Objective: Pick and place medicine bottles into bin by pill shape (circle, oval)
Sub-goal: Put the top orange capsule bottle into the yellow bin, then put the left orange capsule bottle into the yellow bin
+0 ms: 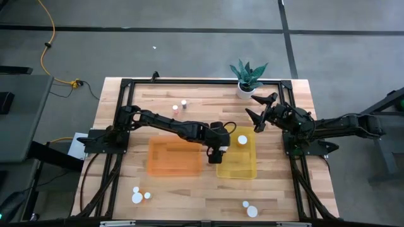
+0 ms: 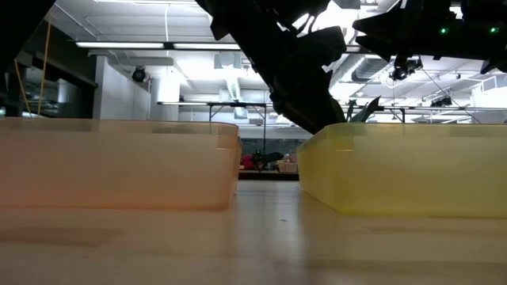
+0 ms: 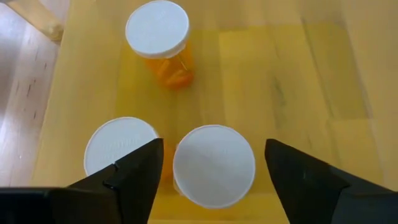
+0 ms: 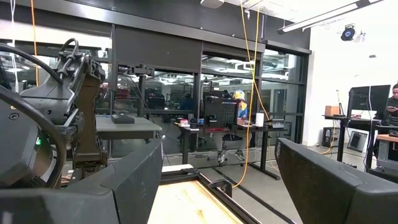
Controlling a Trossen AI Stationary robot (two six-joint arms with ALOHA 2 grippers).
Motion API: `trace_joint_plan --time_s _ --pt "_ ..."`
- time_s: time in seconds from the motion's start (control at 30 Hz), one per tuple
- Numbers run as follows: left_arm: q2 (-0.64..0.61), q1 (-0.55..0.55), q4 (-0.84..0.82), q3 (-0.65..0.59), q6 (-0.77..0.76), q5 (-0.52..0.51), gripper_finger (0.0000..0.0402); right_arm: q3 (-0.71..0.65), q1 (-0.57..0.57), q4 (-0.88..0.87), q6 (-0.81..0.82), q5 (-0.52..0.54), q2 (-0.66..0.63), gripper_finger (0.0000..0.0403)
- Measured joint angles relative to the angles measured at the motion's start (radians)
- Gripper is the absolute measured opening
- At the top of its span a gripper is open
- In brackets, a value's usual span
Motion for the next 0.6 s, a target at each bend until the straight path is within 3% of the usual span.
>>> trace_joint_plan --time_s 0.13,0.3,0.47,0.6 --pt "0.0 0.0 -0.014 0.009 0.001 -0.001 0.028 0.0 0.0 0.0 0.0 0.0 0.0 0.0301" --pt "-0.06 0.006 -0.159 0.115 0.0 0.002 0.028 0.0 0.0 0.0 0.0 0.0 0.0 0.0301" --pt "-0.224 0.007 -0.2 0.1 0.008 -0.061 0.028 0.0 0.0 -0.007 0.0 -0.001 0.001 0.0301" --pt "-0.425 0.005 -0.117 -0.019 0.003 -0.134 0.028 0.0 0.001 -0.029 0.003 -0.004 0.001 0.0301"
